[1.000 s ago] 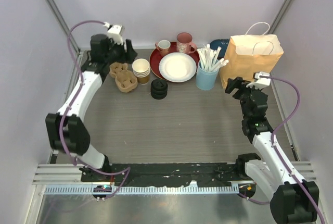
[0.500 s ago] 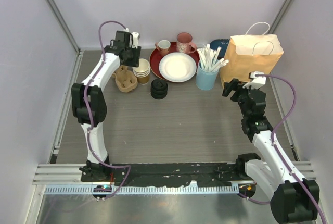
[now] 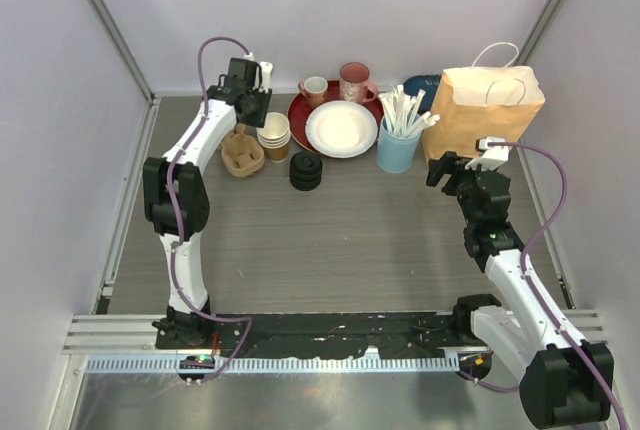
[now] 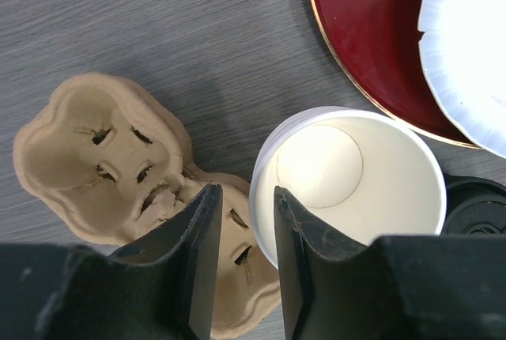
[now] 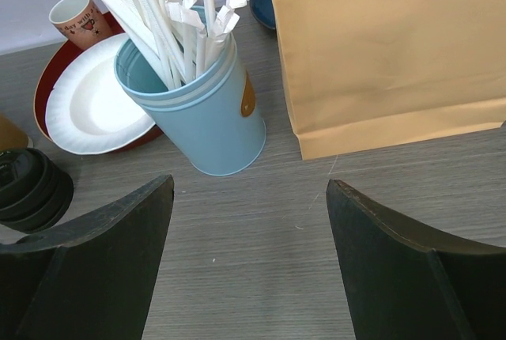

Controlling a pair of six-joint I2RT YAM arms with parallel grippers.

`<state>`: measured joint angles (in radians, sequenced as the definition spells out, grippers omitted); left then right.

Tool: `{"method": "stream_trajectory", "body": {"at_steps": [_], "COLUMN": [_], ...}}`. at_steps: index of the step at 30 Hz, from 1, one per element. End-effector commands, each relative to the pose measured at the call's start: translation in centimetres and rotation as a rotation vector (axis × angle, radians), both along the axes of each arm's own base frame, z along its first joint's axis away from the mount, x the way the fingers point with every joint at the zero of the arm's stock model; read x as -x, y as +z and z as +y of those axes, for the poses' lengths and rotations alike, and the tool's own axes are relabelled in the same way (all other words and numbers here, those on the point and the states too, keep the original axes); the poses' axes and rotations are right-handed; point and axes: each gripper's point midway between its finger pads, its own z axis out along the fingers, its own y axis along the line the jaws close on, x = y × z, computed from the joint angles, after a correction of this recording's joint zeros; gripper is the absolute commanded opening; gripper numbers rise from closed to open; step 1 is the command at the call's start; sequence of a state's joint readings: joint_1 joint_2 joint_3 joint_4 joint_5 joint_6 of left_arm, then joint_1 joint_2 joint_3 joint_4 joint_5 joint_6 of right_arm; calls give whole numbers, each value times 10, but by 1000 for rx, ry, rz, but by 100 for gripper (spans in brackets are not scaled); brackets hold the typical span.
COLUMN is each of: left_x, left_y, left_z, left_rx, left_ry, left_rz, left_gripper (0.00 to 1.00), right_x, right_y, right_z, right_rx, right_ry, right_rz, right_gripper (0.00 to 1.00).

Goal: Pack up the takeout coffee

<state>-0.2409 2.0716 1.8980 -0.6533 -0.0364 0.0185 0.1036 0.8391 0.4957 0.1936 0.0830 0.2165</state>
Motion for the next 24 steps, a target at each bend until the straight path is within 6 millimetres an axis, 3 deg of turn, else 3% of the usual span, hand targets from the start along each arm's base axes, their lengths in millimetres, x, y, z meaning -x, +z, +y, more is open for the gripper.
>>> {"method": "stream_trajectory", "body": {"at_steps": [1, 8, 14, 24], "left_x": [-12, -8, -7, 3], "left_y": [33, 25, 27, 62], "left_z": [6, -1, -2, -7], "left_rx": [-27, -17, -11, 68], "left_ry": [-8, -52, -54, -33], "left_rz": [-104, -69, -57, -96], "left_gripper": [35, 20, 0, 0], "right_x": [-6, -7, -7, -7], "right_y": [22, 19, 19, 21], "right_z": [4, 4, 4, 6], "right_rx": [3, 7, 7, 5], "right_ry": [19, 19, 19, 28], "right_rz": [-56, -48, -50, -48], "right_gripper": [83, 83, 83, 83]}}
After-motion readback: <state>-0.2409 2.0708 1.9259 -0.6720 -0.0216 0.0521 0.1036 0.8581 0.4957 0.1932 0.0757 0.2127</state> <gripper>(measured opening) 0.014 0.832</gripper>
